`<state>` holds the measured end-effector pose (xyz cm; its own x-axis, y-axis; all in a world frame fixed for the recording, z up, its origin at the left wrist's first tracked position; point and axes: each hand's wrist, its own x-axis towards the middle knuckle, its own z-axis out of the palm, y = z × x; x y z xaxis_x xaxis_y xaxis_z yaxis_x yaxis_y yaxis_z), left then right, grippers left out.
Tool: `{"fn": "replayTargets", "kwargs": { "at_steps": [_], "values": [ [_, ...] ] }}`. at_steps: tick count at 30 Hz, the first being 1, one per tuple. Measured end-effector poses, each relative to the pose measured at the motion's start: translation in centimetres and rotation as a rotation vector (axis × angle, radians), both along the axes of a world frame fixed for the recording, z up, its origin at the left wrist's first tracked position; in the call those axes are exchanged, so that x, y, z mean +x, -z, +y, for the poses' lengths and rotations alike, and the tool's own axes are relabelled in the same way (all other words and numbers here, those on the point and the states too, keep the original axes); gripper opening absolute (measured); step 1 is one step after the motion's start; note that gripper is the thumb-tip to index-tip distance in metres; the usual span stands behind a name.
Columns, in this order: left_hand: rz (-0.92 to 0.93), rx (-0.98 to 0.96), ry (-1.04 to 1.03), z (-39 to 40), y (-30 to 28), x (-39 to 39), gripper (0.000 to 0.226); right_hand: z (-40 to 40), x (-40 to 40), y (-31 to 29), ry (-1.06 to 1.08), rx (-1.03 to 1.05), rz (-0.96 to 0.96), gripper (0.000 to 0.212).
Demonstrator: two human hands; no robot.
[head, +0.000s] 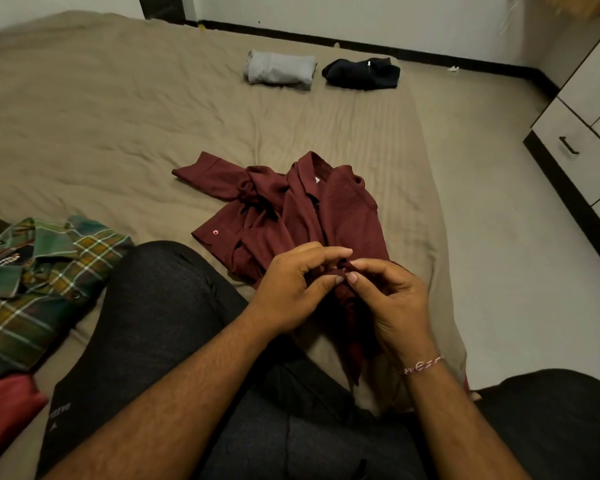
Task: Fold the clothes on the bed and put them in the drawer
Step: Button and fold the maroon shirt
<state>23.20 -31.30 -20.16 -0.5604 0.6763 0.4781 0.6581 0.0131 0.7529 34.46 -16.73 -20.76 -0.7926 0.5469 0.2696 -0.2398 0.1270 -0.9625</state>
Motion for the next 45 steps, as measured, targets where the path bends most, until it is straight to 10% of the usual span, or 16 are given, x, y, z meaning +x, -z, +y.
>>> {"fn": "replayTargets", "kwargs": {
  "at_steps": [16, 28, 45],
  "values": [
    [0.265, 0.003, -0.327, 0.0, 0.0, 1.0, 0.009, -0.8, -0.4, -0.3, 0.09, 0.431, 0.124, 0.01],
    [0.386, -0.129, -0.237, 0.1, -0.2, -0.7, 0.036, 0.8, -0.4, -0.3, 0.12, 0.095, -0.12, 0.017],
    [0.378, -0.028, -0.504, -4.3, -2.8, -4.7, 0.012, 6.4, 2.1, -1.8, -0.107, 0.101, -0.359, 0.013]
  ]
}}
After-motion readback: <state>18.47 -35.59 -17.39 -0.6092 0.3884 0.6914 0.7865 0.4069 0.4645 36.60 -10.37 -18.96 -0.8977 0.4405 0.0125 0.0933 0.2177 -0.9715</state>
